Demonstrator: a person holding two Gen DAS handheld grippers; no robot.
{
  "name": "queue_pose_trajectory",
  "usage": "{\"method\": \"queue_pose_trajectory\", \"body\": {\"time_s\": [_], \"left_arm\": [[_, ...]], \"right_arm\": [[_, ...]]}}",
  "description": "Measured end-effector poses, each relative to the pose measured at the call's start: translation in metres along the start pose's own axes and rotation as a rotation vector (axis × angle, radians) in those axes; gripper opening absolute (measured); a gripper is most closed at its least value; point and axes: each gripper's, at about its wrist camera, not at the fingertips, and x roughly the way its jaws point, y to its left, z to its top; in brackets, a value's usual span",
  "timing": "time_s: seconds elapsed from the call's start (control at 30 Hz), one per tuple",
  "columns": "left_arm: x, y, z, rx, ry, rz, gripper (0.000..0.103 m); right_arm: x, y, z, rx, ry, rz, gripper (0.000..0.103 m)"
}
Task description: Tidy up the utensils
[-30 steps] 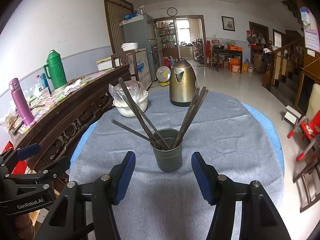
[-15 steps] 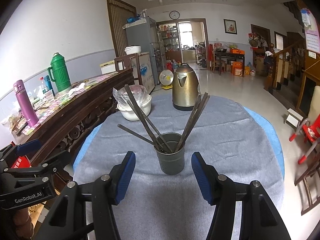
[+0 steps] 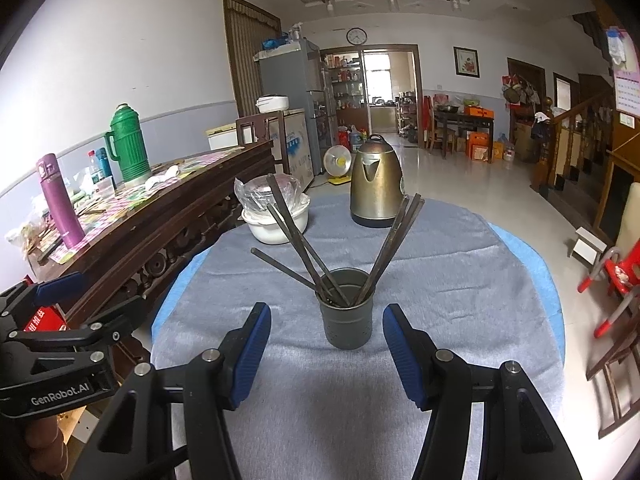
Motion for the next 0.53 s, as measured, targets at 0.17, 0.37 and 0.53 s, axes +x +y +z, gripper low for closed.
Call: {"method": "queue_pose_trajectory", "body": {"time_s": [0.17, 0.37, 0.53], "left_arm": [[0.003, 0.001, 0.000, -0.005, 0.006, 0.002, 0.093], [0.023, 0.009, -0.002, -0.024, 0.031, -0.008, 0.093], [0.086, 0.032, -0.014, -0.094, 0.136, -0.009, 0.093]], "right_arm": [[0.005, -0.001, 0.002, -0.001, 0.007, 0.001, 0.063], [0.019, -0.009, 0.001, 0.012, 0.019, -0.012, 0.063], [0.053, -0.042, -0.010, 0.029, 0.049, -0.092, 0.065]]}}
